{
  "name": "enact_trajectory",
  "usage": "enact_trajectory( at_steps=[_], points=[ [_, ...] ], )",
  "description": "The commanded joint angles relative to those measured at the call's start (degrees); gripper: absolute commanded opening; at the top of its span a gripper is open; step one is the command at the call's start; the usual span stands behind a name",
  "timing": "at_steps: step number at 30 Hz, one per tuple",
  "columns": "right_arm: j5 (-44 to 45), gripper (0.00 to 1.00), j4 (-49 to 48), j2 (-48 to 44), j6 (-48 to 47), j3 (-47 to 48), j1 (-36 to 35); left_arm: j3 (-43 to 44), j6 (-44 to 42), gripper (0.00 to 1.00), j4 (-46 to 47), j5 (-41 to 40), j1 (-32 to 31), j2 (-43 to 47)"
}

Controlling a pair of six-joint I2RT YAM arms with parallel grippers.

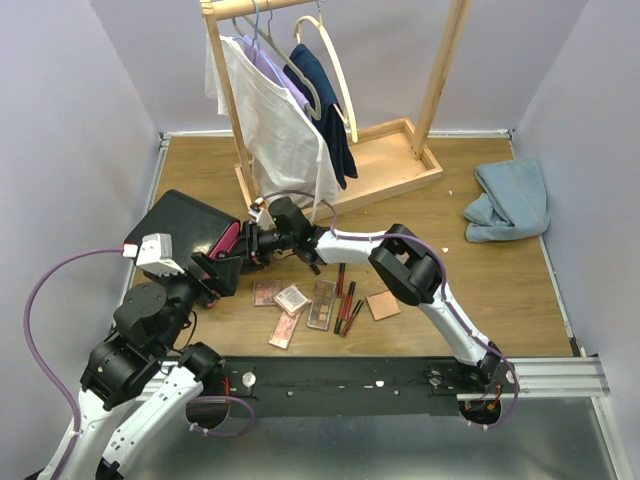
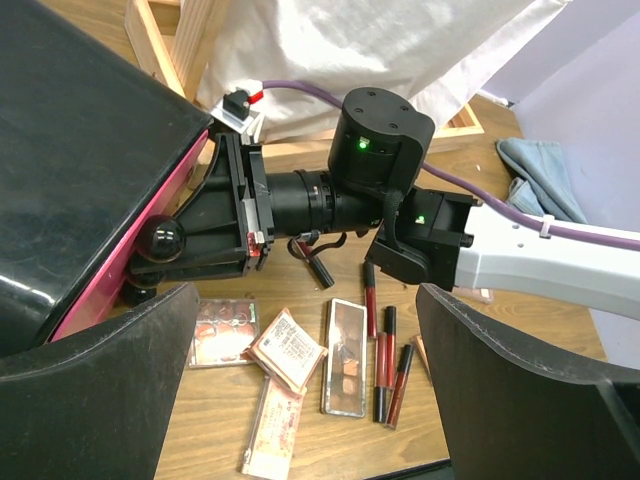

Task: Organize the makeup
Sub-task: Open the drawer in the storage box.

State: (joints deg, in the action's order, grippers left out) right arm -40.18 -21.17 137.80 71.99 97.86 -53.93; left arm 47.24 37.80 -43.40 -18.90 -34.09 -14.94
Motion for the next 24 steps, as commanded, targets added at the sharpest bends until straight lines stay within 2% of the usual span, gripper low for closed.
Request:
enact_trajectory(
  at_steps=[1, 11, 14, 17, 18, 21, 24],
  points=[
    [0.90, 0.33, -4.14, -1.82, 0.09, -4.50, 0.93, -0.84, 0.52, 0.99, 0.94, -0.18, 0.25, -0.62],
    [2.48, 0.33, -8.27, -14.74, -2.90, -23.83, 3.48, -0.57, -0.01, 0.99, 0.77, -0.27, 0.25, -1.49],
    [2.57, 0.36, -8.89, -16.59, -4.31, -26.40, 3.57, -0.75, -0.45, 0.99, 1.21, 0.26, 0.34, -2.11],
    [2.39, 0.49, -9.33, -16.77, -5.19, -27.55, 3.66, -0.57, -0.89, 0.99, 1.47, 0.96, 0.25, -2.55],
    [2.22, 0.60, -9.33, -16.77, -6.06, -27.29, 3.57, -0.57, -1.06, 0.99, 1.56, 1.14, 0.34, -2.73],
    [1.60, 0.76, -8.98, -17.21, -8.25, -27.03, 3.83, 0.04, -1.68, 0.99, 1.30, 2.54, 0.25, -3.25],
    [0.90, 0.84, -6.44, -18.96, -12.72, -26.94, 4.27, 0.57, -2.73, 0.99, 0.68, 3.60, 0.34, -3.78]
  ],
)
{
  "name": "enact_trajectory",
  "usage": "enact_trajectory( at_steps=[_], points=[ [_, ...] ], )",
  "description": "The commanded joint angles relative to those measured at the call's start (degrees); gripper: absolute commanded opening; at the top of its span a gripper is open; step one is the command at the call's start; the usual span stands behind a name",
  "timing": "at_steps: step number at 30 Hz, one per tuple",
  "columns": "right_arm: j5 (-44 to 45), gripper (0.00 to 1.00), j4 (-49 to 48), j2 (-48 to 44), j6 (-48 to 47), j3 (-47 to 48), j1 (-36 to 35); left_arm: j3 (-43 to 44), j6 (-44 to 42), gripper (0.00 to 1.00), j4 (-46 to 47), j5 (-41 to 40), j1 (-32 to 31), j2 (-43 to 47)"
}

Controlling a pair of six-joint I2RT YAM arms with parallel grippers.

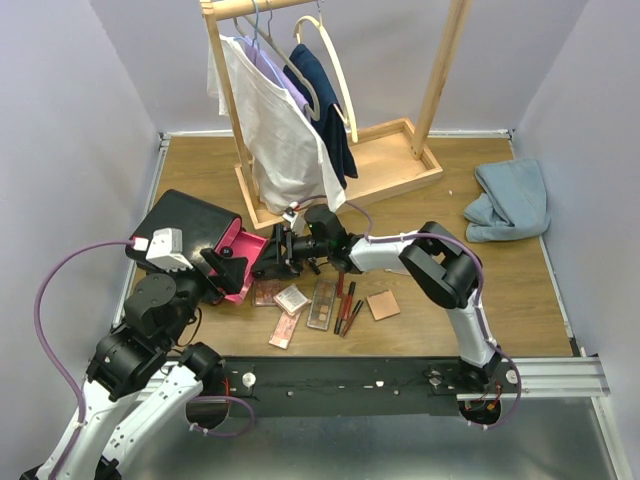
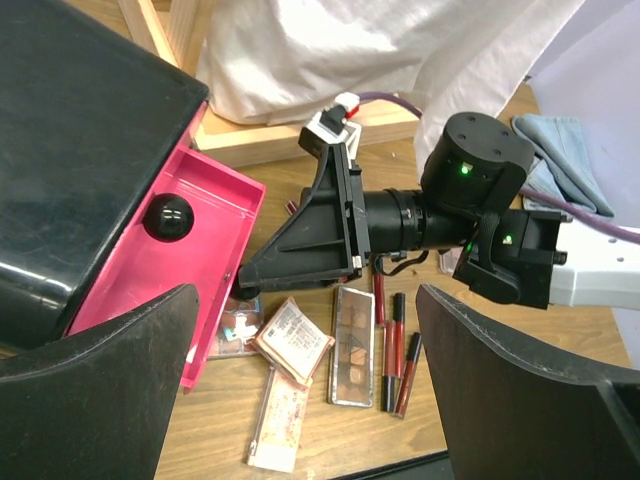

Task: Organize the makeup
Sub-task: Open the drawer in the storage box, then pick up the makeup from the center of the board.

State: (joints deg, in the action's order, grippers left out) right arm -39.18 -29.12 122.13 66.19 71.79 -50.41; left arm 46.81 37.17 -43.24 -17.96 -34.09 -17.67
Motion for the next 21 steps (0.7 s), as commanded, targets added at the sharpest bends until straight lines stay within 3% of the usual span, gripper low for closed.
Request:
enact_trajectory(
  at_steps=[1, 7, 11, 14, 15, 18, 21],
  points=[
    [-0.37, 0.84, 2.48, -3.91, -8.43, -1.12, 0.93, 1.09, -2.36, 0.99, 0.53, 3.45, 0.25, -1.22],
    [-0.99, 0.86, 14.61, -10.48, -25.91, -2.18, 1.63, 1.00, -4.55, 0.99, 1.58, 7.66, 0.34, -2.98],
    [-3.26, 0.96, 21.19, -15.33, -40.58, -3.85, 1.55, 1.88, -5.96, 0.98, 2.02, 10.30, 0.25, -5.26],
    [-10.11, 0.96, 35.84, -16.30, -59.63, -0.61, 1.63, 2.15, -6.67, 0.98, 2.20, 11.62, 0.25, -6.75],
    [-12.56, 0.96, 45.46, -16.04, -70.48, 0.27, 1.63, 2.24, -6.93, 0.98, 2.20, 12.93, 0.34, -7.02],
    [-14.43, 0.95, 60.95, -15.95, -86.94, 2.47, 1.72, 1.62, -7.02, 0.96, 3.16, 15.92, 0.25, -8.60],
    [-12.61, 0.94, 70.22, -18.22, -97.53, 1.78, 1.72, 0.31, -6.50, 0.94, 4.74, 17.95, 0.34, -9.84]
  ],
)
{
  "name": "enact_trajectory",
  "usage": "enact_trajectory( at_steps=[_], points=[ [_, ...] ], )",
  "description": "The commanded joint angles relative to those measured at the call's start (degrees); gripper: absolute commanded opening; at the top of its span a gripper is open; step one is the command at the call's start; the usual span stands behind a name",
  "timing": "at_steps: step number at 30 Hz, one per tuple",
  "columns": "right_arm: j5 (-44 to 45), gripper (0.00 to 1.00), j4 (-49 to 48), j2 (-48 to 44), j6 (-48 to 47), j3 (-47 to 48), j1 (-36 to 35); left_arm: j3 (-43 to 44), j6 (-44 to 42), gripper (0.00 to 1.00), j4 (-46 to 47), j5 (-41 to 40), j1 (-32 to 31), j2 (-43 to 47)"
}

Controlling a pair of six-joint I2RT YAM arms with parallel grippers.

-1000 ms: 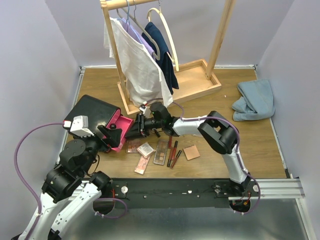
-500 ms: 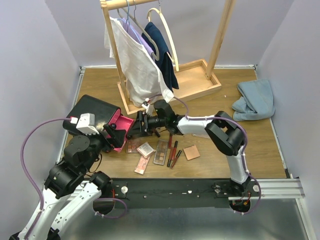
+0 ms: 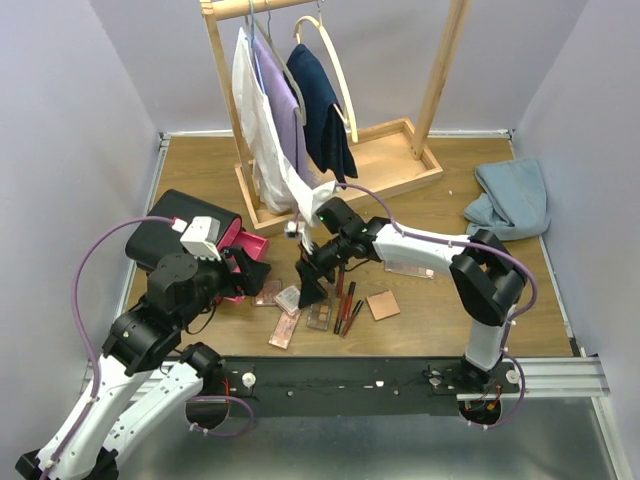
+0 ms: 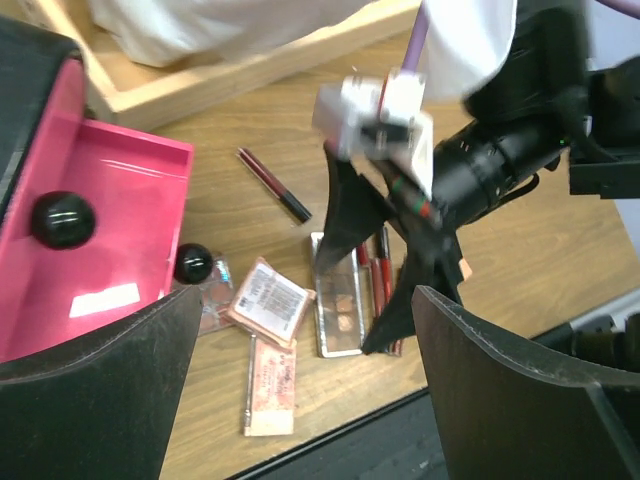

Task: Organize the makeup
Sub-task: Pick up the makeup from the center of the board.

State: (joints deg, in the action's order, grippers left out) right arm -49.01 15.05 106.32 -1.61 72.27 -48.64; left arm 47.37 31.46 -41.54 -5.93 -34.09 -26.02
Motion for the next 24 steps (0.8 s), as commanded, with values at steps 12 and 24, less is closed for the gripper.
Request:
enact_trajectory(
  at_steps=[12, 24],
  points=[
    [12.97, 0.97, 25.20, -19.13, -34.25, -12.40, 5.74, -6.06, 2.02, 0.87, 8.84, 12.97, -1.59, -4.39],
    [29.66, 1.00, 35.48, -19.50, -37.95, -13.47, 7.95, -5.63, 2.73, 0.88, 10.51, 4.36, -9.42, -9.13]
  ],
)
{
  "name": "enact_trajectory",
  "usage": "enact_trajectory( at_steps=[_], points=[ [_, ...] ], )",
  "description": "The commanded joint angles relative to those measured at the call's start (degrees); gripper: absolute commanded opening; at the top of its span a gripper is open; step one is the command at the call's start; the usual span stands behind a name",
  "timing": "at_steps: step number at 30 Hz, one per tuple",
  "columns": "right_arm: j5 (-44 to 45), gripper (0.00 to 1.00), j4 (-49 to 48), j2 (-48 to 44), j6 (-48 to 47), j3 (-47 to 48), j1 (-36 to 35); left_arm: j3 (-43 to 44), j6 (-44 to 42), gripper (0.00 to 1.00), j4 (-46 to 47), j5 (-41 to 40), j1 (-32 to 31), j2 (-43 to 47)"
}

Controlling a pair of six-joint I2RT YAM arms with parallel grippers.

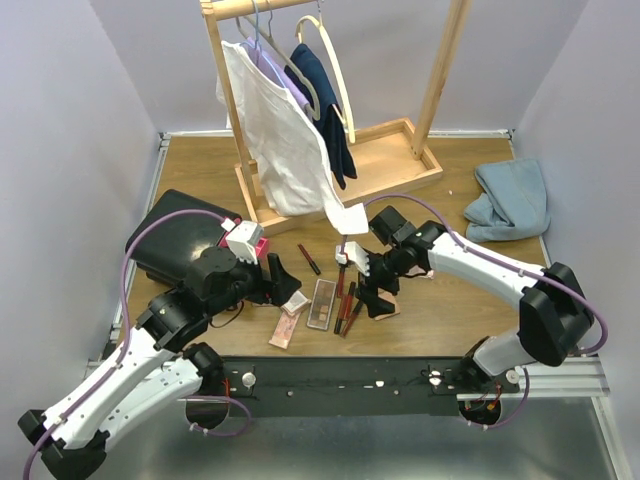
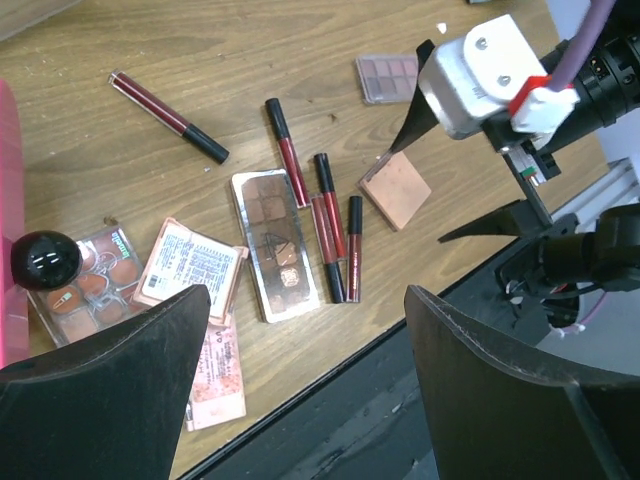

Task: Organize the makeup
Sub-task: Pick up the makeup from the center of the board.

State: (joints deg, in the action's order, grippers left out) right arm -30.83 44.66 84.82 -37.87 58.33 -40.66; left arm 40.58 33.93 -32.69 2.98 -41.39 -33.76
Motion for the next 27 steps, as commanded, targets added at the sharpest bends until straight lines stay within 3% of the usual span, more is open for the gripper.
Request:
enact_trajectory(
  at_steps=[1, 8, 18, 27],
  points=[
    [15.50, 1.00, 6.74, 2.54, -1.34, 0.91, -0.03, 1.26, 0.17, 0.88, 1.66, -5.44, -2.47, -1.66],
    [24.76, 1.00, 8.69, 1.41, 0.51, 0.83, 2.43, 1.61, 0.78, 0.88, 3.85, -8.69, -5.63, -4.91],
    [24.24, 1.00, 4.56, -9.57, 0.86, -4.62, 16.12, 1.52, 3.42, 0.87, 9.39, -14.76, -10.12, -13.69],
    [19.67, 1.00, -4.38, -15.73, 8.59, -6.21, 19.66, 2.31, 5.61, 0.78, 14.40, -21.43, -10.65, -20.63]
  ],
)
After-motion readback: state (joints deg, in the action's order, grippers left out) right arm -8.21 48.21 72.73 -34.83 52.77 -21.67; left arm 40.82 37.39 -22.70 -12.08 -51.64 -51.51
